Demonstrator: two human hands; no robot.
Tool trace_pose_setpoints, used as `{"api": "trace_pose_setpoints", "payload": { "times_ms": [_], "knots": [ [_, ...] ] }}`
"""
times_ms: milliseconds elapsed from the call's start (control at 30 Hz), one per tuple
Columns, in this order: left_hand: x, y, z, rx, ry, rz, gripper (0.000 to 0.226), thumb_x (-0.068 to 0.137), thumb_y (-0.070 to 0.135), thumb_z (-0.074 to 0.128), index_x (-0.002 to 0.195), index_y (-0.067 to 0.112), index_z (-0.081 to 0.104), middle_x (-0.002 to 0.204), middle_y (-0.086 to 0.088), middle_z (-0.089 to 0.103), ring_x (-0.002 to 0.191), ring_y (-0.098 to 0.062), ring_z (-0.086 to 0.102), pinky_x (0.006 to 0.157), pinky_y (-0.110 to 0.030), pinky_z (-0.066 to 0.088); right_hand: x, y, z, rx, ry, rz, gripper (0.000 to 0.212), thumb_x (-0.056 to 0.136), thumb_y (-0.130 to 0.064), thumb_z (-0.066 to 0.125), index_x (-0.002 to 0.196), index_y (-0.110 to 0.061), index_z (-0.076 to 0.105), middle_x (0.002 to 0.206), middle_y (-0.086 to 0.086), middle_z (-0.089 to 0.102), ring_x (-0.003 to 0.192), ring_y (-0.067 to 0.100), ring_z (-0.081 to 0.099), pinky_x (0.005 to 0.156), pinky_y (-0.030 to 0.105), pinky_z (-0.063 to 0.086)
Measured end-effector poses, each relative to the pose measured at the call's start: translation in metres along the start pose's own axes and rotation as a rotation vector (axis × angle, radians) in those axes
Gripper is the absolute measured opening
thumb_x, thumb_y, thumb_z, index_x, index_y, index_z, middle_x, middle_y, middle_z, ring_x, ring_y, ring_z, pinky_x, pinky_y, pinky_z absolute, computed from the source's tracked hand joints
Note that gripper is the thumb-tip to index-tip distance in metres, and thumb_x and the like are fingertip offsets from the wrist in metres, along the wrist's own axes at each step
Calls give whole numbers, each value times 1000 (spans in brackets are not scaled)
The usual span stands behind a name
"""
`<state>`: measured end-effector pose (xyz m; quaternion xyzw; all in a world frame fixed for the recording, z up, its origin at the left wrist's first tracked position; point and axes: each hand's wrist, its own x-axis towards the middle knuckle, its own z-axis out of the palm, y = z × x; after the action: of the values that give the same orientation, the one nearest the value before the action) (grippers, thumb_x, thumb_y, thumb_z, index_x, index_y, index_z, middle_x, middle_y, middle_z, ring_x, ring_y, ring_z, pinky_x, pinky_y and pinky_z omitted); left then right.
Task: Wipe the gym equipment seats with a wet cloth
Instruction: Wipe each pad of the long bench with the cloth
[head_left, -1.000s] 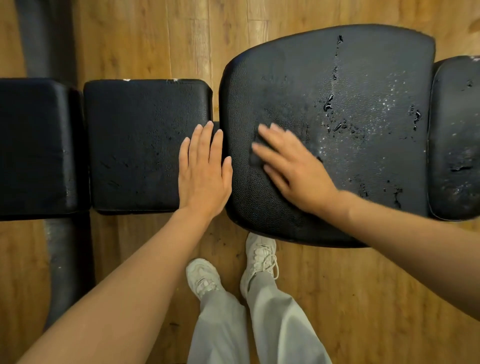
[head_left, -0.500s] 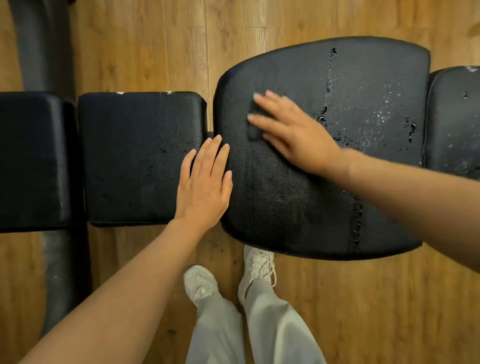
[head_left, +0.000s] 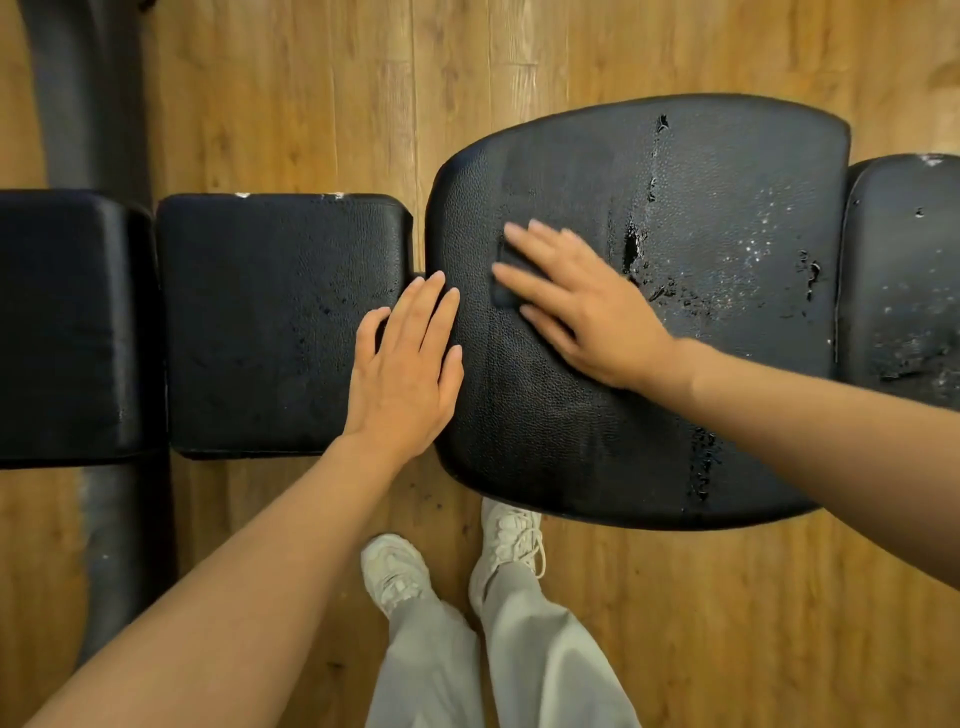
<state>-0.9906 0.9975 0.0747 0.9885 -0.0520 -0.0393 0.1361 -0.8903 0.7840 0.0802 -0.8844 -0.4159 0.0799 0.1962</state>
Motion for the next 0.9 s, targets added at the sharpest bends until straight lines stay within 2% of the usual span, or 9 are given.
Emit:
{"api": "trace_pose_setpoints", "payload": {
  "times_ms": [133,233,400,500,600,733,900],
  "knots": [
    [2,2,0,1,-47,-17,56,100,31,33,152,10,34,161,-6,29,148,-20,27,111,-45,25,-27,-7,0,-8,-97,-145,41,106,-22,46,145,-11,51,157,17,35,147,34,31,122,46,23],
    [4,5,1,-8,-54,-17,58,100,31,32,154,10,32,163,-6,25,149,-20,24,113,-46,25,-12,6,-4,-32,-91,-180,41,106,-21,45,144,-8,52,155,19,37,145,35,34,122,46,25],
    [12,8,3,-61,-40,14,57,101,29,35,153,7,33,162,-10,26,150,-24,24,119,-46,24,52,45,-18,-54,56,36,43,105,-22,43,142,-2,51,153,24,38,142,39,37,120,46,24],
    [15,9,3,-89,-63,7,57,101,29,33,153,5,32,162,-11,26,150,-25,22,121,-45,23,84,69,-29,-70,138,256,47,104,-27,41,142,-2,51,155,22,36,143,38,36,120,38,20],
    [14,11,3,-85,-89,-11,58,101,30,30,154,4,30,163,-11,23,151,-25,19,122,-43,21,91,80,-31,-72,187,342,46,103,-27,41,139,-1,54,153,22,38,142,40,37,121,44,24],
    [16,15,0,-78,-82,-18,58,101,29,30,152,1,33,161,-15,26,149,-28,23,121,-44,22,60,69,-30,-35,129,193,42,104,-19,43,143,-5,51,156,20,35,146,39,30,122,45,18],
    [16,20,0,-127,-74,-33,58,104,34,28,153,4,30,162,-14,23,151,-26,20,123,-41,17,-27,24,-22,40,-126,-130,41,104,-22,48,144,-10,53,158,14,35,148,34,28,123,48,19]
  ]
}}
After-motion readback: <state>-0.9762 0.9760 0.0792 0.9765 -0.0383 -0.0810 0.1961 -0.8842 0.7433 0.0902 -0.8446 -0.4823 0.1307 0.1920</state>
